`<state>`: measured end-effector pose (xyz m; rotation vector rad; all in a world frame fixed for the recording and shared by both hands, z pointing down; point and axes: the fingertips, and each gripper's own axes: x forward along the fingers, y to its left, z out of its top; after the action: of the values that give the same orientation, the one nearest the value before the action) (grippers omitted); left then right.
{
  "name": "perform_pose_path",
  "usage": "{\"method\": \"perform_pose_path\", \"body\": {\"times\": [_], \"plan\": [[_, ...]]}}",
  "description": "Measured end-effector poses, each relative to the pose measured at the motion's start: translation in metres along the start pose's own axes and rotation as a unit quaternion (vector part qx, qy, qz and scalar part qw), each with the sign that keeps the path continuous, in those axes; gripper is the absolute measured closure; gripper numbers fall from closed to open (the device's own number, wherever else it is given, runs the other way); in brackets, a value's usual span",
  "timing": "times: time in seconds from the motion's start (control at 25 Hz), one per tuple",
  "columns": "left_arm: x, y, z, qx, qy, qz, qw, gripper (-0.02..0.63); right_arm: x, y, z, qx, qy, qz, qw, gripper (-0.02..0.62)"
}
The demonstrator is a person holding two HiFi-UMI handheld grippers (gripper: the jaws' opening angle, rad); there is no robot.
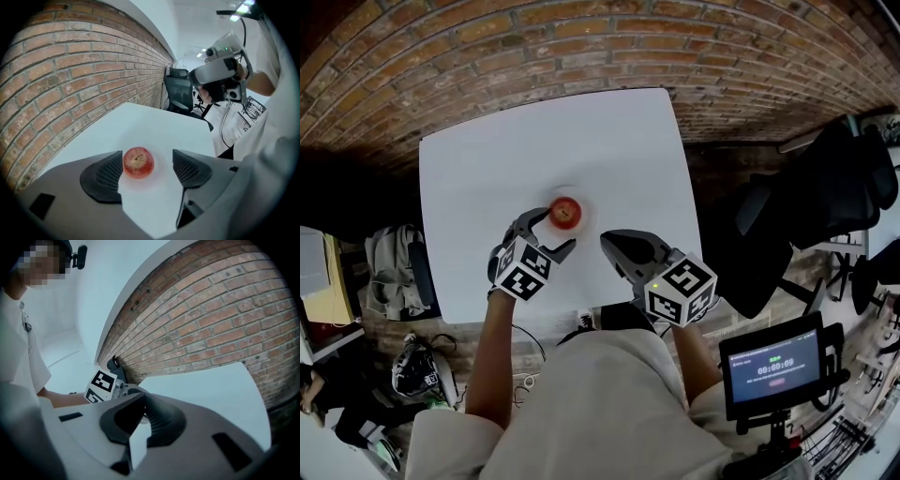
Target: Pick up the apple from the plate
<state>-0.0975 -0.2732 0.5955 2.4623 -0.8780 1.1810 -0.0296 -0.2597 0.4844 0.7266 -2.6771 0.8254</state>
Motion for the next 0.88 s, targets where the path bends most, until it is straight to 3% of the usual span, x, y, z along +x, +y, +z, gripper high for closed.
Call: {"method": "perform_pose_path", "body": {"times": [0.88], "plan": [[0.038,0.020,-0.021,-0.022,0.030,-0.019,0.9991,0.212,0.007,-0.018,-0.010,0.013,0.017,-0.015,1.000,0.594]]}}
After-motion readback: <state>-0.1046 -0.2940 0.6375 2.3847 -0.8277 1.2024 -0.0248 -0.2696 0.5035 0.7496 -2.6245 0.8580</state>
